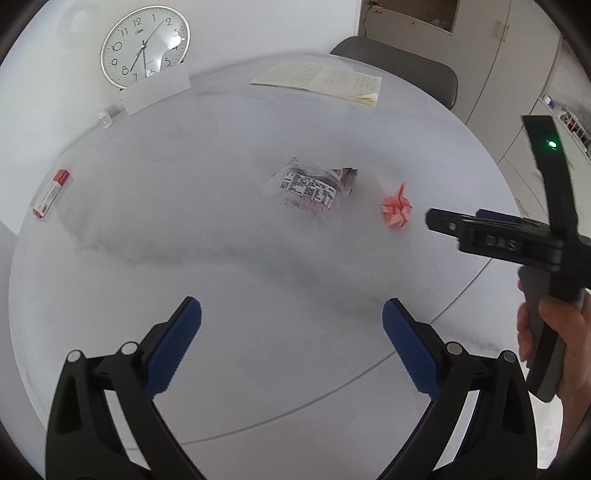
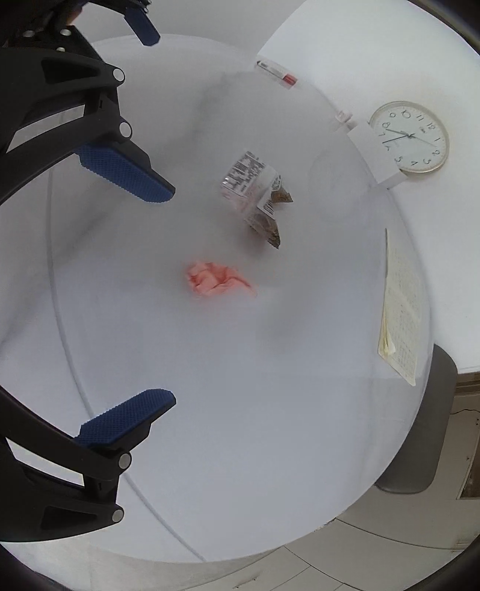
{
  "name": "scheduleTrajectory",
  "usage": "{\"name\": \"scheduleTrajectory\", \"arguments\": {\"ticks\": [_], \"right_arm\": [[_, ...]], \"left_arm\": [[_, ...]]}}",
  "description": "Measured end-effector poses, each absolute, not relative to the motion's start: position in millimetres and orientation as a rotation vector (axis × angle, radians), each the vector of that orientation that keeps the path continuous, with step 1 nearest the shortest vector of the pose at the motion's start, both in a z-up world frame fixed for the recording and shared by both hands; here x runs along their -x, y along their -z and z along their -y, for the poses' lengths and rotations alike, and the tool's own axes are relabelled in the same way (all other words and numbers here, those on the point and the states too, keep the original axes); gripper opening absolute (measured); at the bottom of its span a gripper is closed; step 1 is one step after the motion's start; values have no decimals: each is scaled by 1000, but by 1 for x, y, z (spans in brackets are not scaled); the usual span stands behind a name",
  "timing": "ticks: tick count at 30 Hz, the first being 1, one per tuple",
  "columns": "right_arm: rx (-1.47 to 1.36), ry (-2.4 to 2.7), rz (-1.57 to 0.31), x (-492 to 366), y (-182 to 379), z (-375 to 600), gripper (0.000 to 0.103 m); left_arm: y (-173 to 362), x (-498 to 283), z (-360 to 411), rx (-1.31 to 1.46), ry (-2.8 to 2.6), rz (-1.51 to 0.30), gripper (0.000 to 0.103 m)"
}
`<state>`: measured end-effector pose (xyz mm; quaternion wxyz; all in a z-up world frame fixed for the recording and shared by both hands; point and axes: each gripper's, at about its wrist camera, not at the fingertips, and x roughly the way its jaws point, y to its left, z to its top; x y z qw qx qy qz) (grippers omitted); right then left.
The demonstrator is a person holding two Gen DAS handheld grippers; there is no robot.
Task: Collect trash
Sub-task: 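Grasp the pink crumpled paper with the right tool while the left tool grasps the clear snack packet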
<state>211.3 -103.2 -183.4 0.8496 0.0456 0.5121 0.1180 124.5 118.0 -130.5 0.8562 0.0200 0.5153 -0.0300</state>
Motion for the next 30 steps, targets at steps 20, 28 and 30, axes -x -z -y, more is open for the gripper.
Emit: {"name": "scheduleTrajectory", "arguments": {"ticks": [20, 28, 30], "right_arm": [[-63, -200, -1162, -242, 207, 88, 27], [-131, -219, -1090, -197, 169, 126, 27], [-144, -218, -1081, -190, 164, 133, 28]], "left_arm": [[167, -229, -135, 268, 41, -1213, 94], [185, -285, -118, 549, -304, -1270, 94], [193, -293, -114, 585, -386, -1282, 94]]}}
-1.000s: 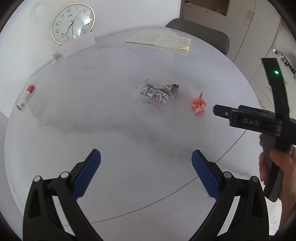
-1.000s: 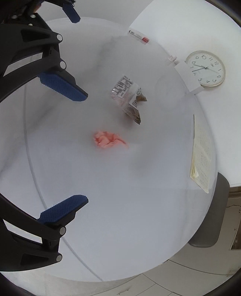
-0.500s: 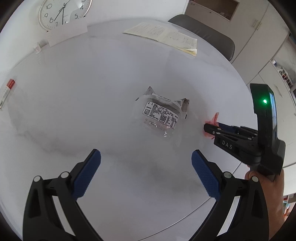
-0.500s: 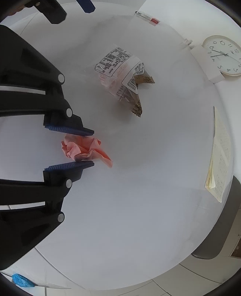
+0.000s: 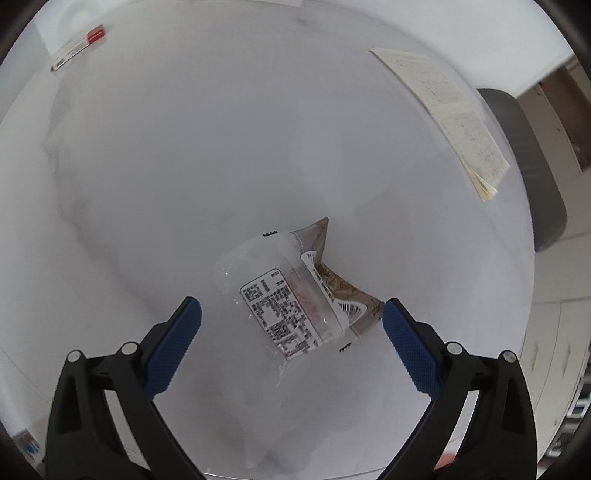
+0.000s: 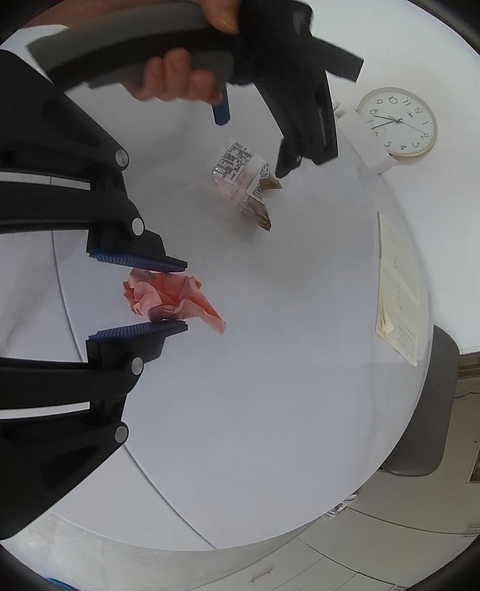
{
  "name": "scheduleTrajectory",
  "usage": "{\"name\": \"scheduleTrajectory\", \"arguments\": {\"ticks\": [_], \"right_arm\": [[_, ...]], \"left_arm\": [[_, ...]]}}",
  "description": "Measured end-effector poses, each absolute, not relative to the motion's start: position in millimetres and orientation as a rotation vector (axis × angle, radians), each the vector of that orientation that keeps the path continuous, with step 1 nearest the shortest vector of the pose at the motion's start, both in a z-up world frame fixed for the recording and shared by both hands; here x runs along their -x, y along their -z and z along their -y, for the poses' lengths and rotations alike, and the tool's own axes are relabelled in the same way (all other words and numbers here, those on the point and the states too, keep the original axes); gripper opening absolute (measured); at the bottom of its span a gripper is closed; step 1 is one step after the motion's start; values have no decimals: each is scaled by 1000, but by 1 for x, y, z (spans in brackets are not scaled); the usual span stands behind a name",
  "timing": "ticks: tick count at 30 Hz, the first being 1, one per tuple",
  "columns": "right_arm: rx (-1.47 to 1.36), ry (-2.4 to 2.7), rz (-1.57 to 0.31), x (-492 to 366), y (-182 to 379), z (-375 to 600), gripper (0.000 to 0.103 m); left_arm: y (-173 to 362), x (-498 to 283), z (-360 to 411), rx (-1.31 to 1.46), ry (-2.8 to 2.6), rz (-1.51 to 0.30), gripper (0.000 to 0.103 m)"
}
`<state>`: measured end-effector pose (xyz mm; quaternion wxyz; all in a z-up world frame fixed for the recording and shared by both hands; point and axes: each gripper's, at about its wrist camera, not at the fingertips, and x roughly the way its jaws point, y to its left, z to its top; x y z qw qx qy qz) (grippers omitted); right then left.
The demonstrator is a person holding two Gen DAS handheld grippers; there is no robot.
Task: Collect trash
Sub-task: 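Grasp the pink crumpled paper with the right tool while the left tool grasps the clear snack packet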
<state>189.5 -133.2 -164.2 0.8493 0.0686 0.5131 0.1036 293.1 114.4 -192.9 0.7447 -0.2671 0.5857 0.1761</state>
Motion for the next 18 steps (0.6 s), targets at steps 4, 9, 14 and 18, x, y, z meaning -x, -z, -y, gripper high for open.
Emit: {"name": "scheduleTrajectory", "arguments": {"ticks": [4, 9, 14, 18], "right_arm": [[-159, -202, -1074, -170, 157, 154, 28], [-184, -171, -1071, -152, 152, 178, 29], [-211, -150, -1065, -142, 151, 192, 29], [-222, -147, -1061, -135, 149, 198, 29]], "left_arm": [[206, -302, -105, 633, -518, -1284, 94], [215, -310, -96, 608, -576, -1293, 86], [230, -305, -97, 641, -573, -1363, 62], [234, -295, -98, 636, -570, -1353, 54]]}}
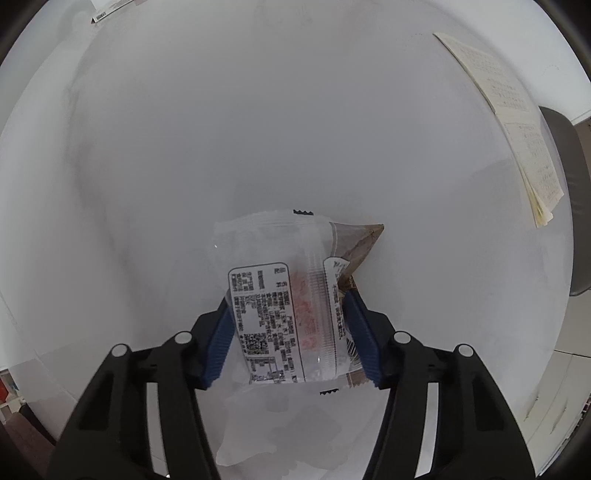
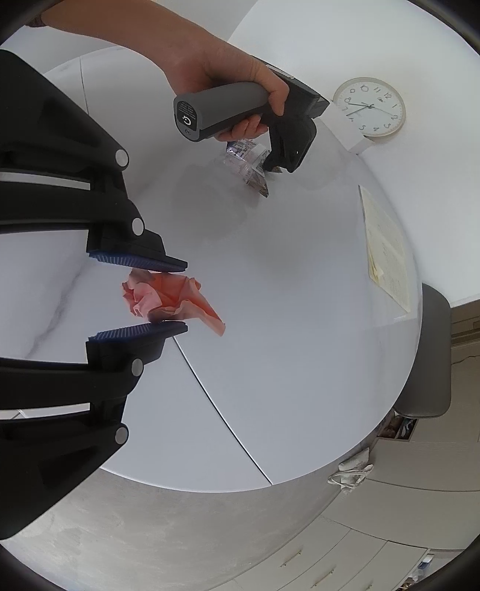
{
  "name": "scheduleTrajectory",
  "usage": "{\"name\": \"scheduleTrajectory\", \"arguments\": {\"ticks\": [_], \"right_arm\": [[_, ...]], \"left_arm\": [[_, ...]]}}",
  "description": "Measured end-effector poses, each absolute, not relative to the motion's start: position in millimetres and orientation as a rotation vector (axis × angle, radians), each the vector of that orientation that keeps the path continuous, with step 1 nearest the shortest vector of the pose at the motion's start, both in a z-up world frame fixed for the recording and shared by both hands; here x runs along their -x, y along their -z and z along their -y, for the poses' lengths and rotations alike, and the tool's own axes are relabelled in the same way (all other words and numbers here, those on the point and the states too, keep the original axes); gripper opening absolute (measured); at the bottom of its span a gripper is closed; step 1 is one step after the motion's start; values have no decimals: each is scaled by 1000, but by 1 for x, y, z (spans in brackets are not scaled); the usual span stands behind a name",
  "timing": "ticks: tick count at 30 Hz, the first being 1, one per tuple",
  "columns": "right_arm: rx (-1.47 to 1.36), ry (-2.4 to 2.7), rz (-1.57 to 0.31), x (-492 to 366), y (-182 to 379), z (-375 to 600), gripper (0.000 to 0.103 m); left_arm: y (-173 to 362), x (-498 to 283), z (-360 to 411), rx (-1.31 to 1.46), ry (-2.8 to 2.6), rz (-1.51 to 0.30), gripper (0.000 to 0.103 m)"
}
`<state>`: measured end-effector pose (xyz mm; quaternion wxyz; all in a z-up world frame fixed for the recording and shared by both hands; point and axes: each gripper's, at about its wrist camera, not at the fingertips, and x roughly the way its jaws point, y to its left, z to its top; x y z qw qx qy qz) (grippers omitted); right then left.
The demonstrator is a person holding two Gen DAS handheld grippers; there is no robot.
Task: Collect trash
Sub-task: 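Grasp the pink crumpled paper with the right tool while the left tool grasps the clear snack packet, then drop the pink paper and clear snack packet into the wastebasket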
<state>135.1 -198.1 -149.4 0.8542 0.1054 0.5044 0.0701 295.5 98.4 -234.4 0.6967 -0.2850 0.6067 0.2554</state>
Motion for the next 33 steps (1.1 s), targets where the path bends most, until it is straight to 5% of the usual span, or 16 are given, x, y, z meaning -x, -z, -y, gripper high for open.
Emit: {"name": "scheduleTrajectory", "arguments": {"ticks": [6, 20, 33], "right_arm": [[-223, -150, -1044, -126, 145, 198, 29], [-215, -126, -1002, -19, 124, 240, 29], [-278, -85, -1066, 103, 152, 296, 29]], "left_arm": [[226, -288, -91, 516, -471, -1332, 43], [136, -133, -38, 125, -70, -1221, 42], [113, 28, 54, -39, 225, -1227, 42]]}}
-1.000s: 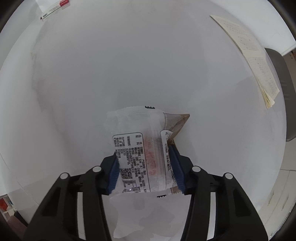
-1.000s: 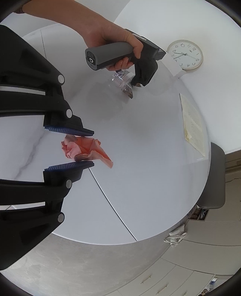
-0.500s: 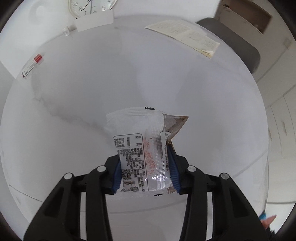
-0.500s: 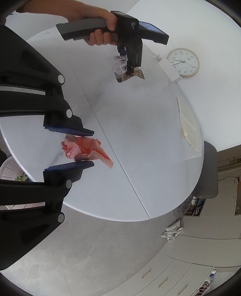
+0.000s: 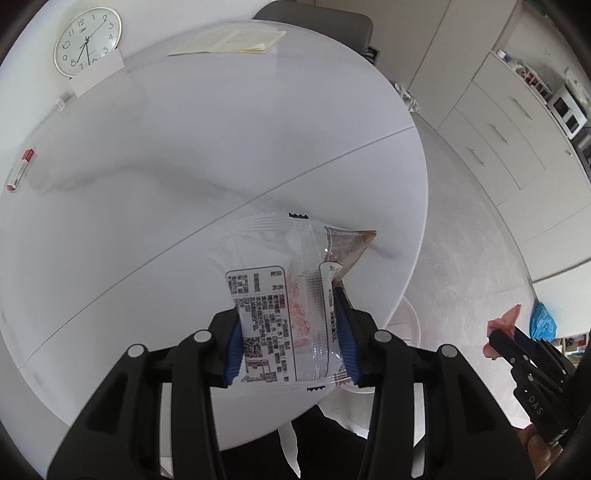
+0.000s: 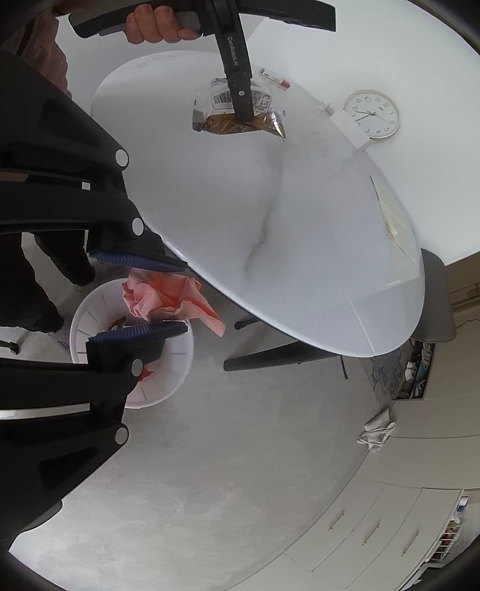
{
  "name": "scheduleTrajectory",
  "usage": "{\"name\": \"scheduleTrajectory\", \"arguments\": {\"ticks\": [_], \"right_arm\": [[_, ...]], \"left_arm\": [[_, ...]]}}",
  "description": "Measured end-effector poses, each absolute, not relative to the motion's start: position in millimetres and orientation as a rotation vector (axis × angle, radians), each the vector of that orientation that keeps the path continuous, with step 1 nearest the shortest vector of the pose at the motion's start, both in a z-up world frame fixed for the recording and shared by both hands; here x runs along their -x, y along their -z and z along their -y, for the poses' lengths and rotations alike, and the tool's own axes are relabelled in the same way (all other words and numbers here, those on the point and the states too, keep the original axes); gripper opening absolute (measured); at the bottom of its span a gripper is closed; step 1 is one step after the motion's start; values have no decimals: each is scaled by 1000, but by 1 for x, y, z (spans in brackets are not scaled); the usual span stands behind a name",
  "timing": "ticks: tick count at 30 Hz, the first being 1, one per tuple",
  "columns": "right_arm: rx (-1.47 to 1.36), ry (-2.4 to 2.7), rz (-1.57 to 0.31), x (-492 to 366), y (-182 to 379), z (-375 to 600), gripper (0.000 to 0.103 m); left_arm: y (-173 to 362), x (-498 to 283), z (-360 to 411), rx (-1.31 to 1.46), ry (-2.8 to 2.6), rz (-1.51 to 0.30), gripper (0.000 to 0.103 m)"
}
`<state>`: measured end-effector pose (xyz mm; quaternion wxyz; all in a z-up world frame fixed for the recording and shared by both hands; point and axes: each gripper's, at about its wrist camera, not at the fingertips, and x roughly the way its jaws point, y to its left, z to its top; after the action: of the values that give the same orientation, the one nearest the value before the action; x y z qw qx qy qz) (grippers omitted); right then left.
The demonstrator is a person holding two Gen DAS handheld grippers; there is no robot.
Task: Collect trash
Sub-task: 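Drop the pink paper and clear snack packet into the wastebasket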
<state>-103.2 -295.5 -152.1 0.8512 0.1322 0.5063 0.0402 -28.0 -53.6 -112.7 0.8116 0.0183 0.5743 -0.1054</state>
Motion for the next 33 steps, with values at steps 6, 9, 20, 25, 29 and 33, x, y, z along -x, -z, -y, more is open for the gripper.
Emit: {"name": "scheduleTrajectory", "arguments": {"ticks": [6, 9, 20, 25, 29, 33], "right_arm": [[-258, -115, -1129, 105, 196, 304, 30], [-276, -125, -1188, 98, 237, 307, 30], [-319, -104, -1296, 89, 305, 307, 79], [-347, -81, -1249, 95, 282, 326, 90], [-359, -35, -1185, 108, 250, 344, 98], [-341, 21, -1136, 125, 222, 360, 100]], "left_arm": [[109, 53, 80, -86, 245, -1206, 42], [112, 59, 92, -100, 251, -1207, 42], [123, 82, 119, -148, 254, -1218, 42], [123, 85, 126, -171, 269, -1210, 42], [124, 84, 133, -207, 303, -1196, 42], [128, 92, 148, -252, 357, -1193, 42]]}}
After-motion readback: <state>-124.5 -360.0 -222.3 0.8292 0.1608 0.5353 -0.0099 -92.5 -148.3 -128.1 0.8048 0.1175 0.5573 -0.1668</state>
